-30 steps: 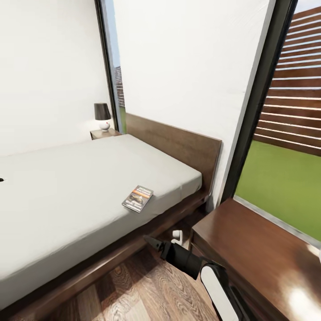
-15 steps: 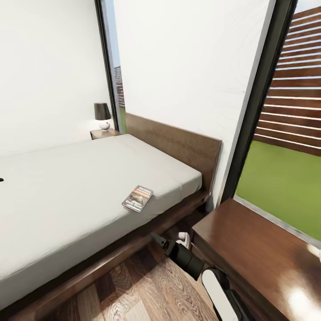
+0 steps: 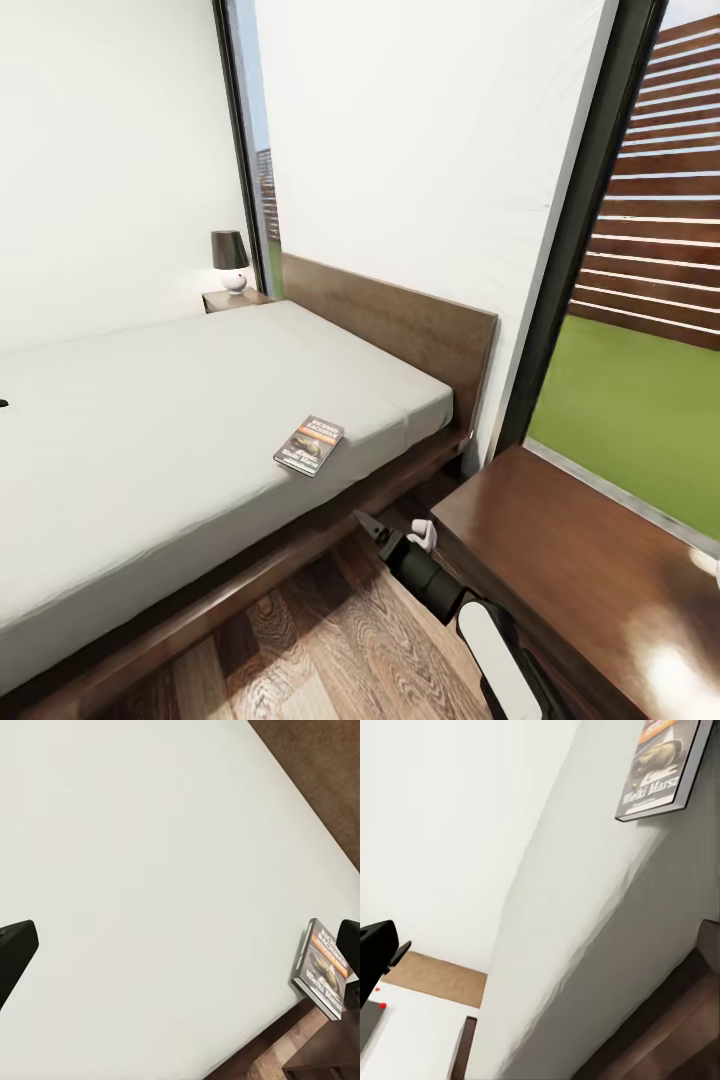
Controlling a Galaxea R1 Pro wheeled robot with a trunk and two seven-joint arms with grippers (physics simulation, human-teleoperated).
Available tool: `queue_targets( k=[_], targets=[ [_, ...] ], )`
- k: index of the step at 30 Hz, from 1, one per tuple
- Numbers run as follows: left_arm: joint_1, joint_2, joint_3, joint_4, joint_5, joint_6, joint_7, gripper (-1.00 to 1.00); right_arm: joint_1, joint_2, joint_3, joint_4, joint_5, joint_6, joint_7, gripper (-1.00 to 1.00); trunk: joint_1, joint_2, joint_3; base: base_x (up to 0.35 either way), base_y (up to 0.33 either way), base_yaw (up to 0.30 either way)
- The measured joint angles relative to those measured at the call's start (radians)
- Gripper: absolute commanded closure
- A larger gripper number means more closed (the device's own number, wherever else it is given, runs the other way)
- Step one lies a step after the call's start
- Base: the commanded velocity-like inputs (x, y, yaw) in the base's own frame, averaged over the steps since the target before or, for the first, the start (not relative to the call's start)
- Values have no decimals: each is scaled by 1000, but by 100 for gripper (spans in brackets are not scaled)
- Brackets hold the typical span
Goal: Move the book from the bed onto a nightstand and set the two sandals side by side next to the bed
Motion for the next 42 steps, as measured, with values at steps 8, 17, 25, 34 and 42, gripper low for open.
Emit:
queue_targets(
  k=[8, 17, 25, 34, 42],
  targets=[
    [0, 0, 0, 0, 2, 0, -1, -100, 0, 0, -3, 2, -2, 1, -15, -100, 0, 0, 0, 0, 0, 0],
    [0, 0, 1, -1, 1, 0, -1, -100, 0, 0, 3, 36, -12, 2, -19, -100, 0, 0, 0, 0, 0, 0],
    [0, 0, 0, -1, 1, 0, 0, -100, 0, 0, 7, 61, -59, 2, -18, -100, 0, 0, 0, 27, 10, 0],
    [0, 0, -1, 0, 1, 0, 0, -100, 0, 0, 10, 65, -67, 2, -18, -100, 0, 0, 0, 105, 83, 0],
    [0, 0, 0, 0, 1, 0, 0, -100, 0, 0, 10, 65, -68, 3, -18, -100, 0, 0, 0, 128, 116, 0]
  ],
)
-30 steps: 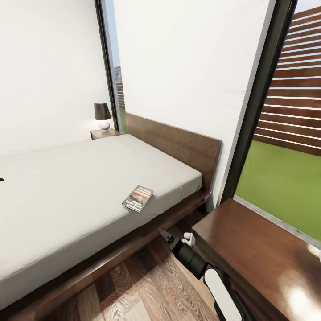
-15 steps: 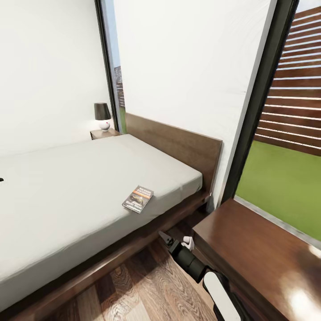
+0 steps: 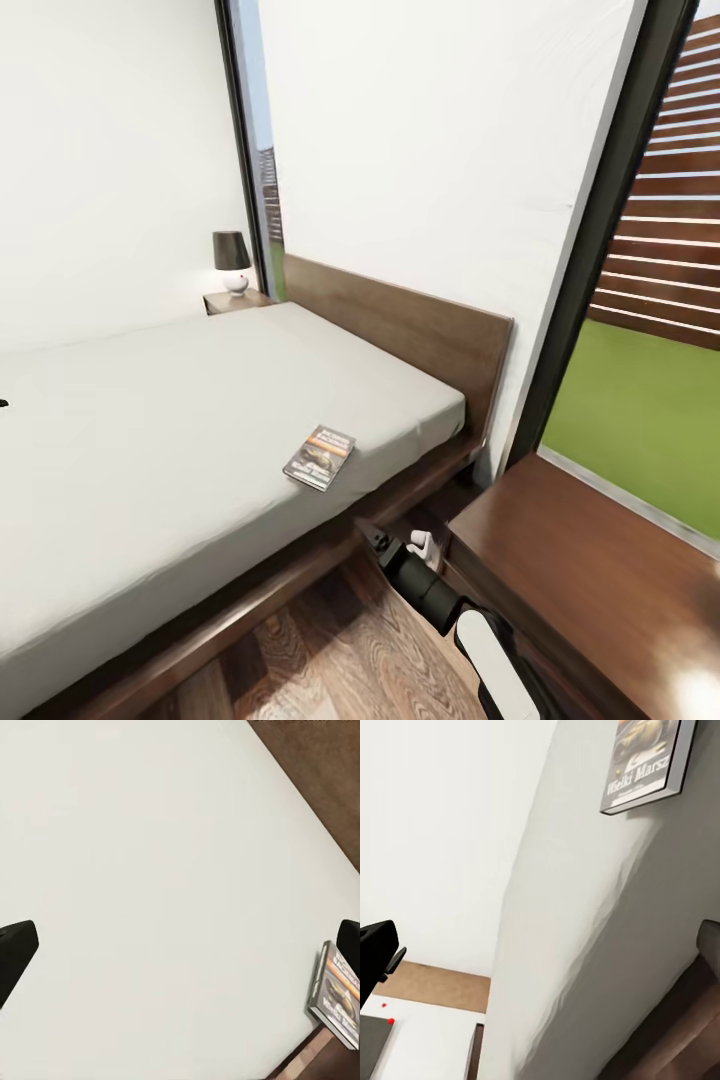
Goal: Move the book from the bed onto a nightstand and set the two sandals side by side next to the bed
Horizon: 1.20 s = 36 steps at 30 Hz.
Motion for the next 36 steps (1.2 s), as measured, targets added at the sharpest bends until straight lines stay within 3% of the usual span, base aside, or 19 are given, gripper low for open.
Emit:
queue_targets(
  k=[10, 30, 36],
  targets=[
    [0, 0, 1, 0, -1, 0, -1, -100, 0, 0, -2, 1, -1, 0, 0, -100, 0, 0, 0, 130, 112, 0],
    [0, -1, -1, 0, 2, 0, 3, -100, 0, -1, -44, 5, -5, 1, 0, -100, 0, 0, 0, 88, 14, 0],
    [0, -24, -1, 5, 3, 1, -6, -100, 0, -1, -42, 5, -4, 1, 0, -100, 0, 0, 0, 16, 0, 0]
  ],
)
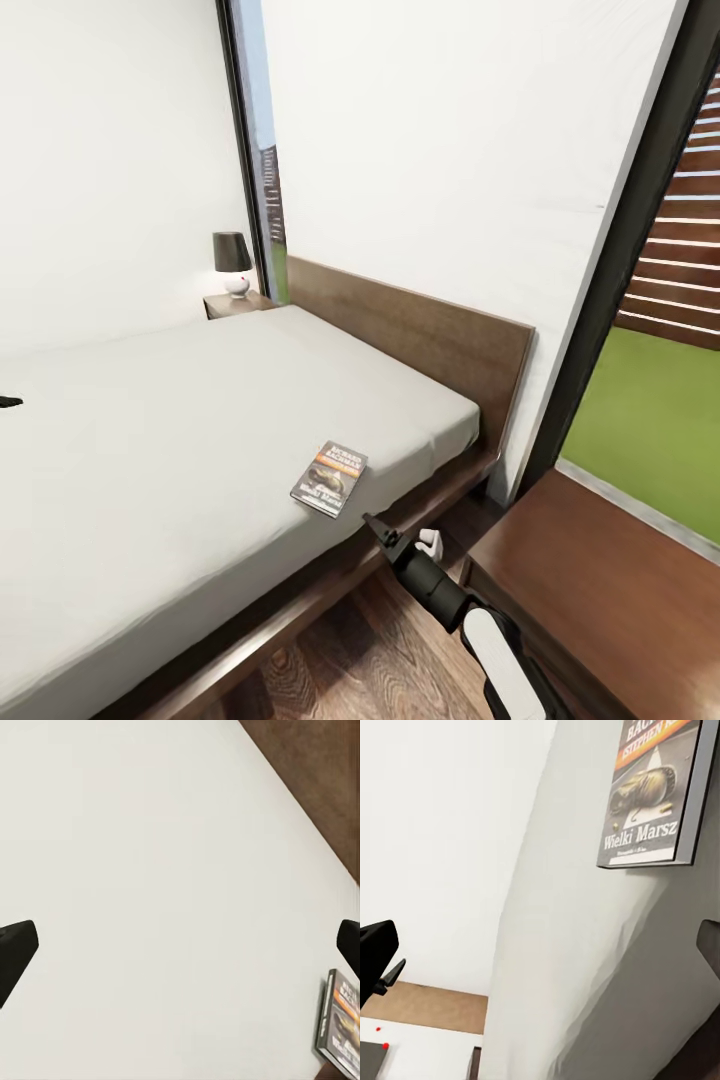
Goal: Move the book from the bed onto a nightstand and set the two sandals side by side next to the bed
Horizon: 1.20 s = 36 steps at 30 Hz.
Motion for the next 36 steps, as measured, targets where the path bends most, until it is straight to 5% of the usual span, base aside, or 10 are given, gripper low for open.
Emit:
queue_targets(
  k=[6, 11, 18, 19, 25, 30, 36],
  targets=[
    [0, -33, 0, 87, 3, -16, -67, -100, 0, 0, 7, 0, 1, 1, 0, -100, 0, 0, 0, 3, 0, 0],
    [0, -89, 0, 130, 0, -75, -202, -100, 0, 0, 10, 0, 1, 2, 0, -100, 0, 0, 0, 0, 0, 0],
    [8, -191, -1, 142, -2, -104, -329, -100, 0, 1, 13, 0, 1, 1, -1, -100, 0, 0, 0, 0, 0, 0],
    [16, -221, -2, 143, -2, -109, -350, -100, 0, 1, 13, 0, 2, 0, -1, -100, 0, 0, 0, 0, 0, 0],
    [58, -305, -2, 145, -1, -139, -393, -100, 0, 1, 14, 0, 3, 0, -1, -100, 0, 0, 0, 0, 0, 0],
    [112, -345, -5, 145, -1, -176, -434, -100, 0, 1, 14, 0, 4, 0, -1, -100, 0, 0, 0, 0, 0, 0],
    [175, -360, -2, 145, 0, -200, -454, -100, 0, 1, 11, 4, 2, -1, -1, -100, 0, 0, 0, 0, 0, 0]
  ],
)
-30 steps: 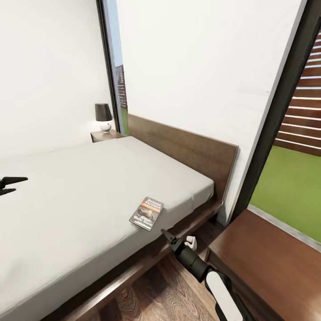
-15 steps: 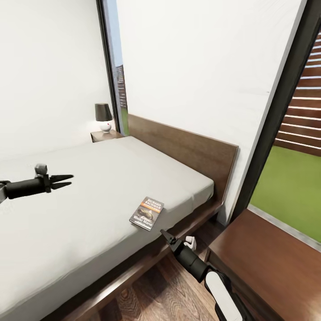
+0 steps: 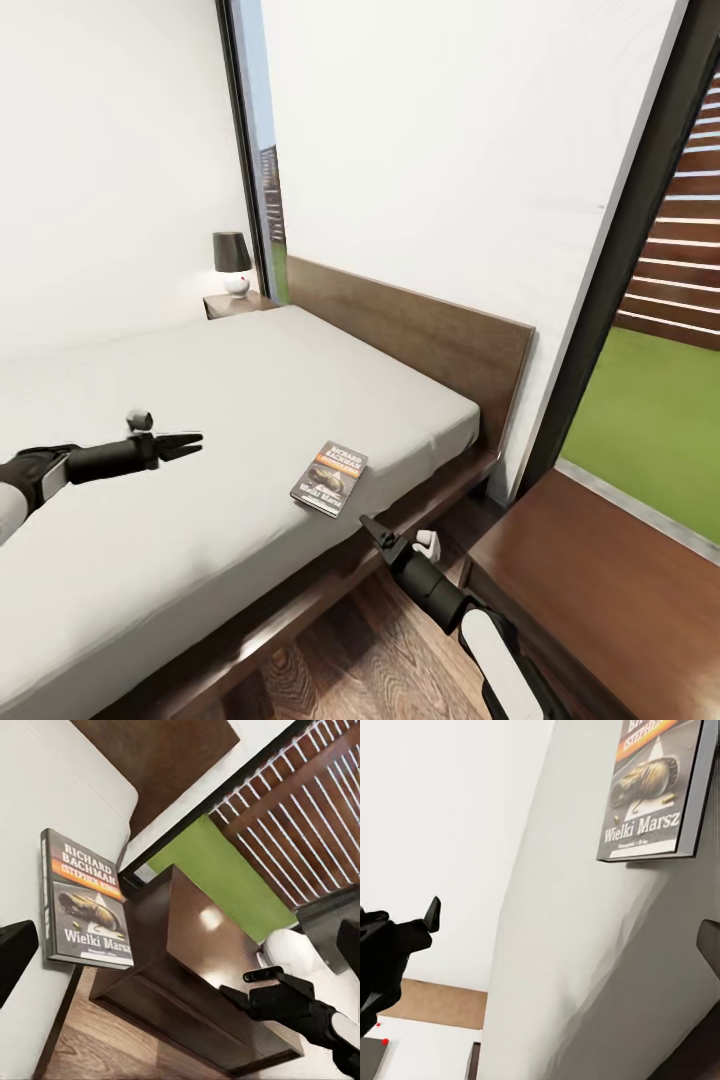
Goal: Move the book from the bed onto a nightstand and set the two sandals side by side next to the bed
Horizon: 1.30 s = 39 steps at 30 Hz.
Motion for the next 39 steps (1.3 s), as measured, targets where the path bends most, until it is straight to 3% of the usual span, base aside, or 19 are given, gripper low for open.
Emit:
queue_targets(
  k=[13, 39],
  targets=[
    [85, -30, 3, -1, -1, -73, -9, -100, 0, -3, -11, 10, -1, 2, 3, -100, 0, 0, 0, 0, 0, 0],
    [95, -25, 10, -4, 3, -90, -10, -100, 0, 0, 3, 18, 1, 8, 1, -100, 0, 0, 0, 1, 0, 0]
  ],
)
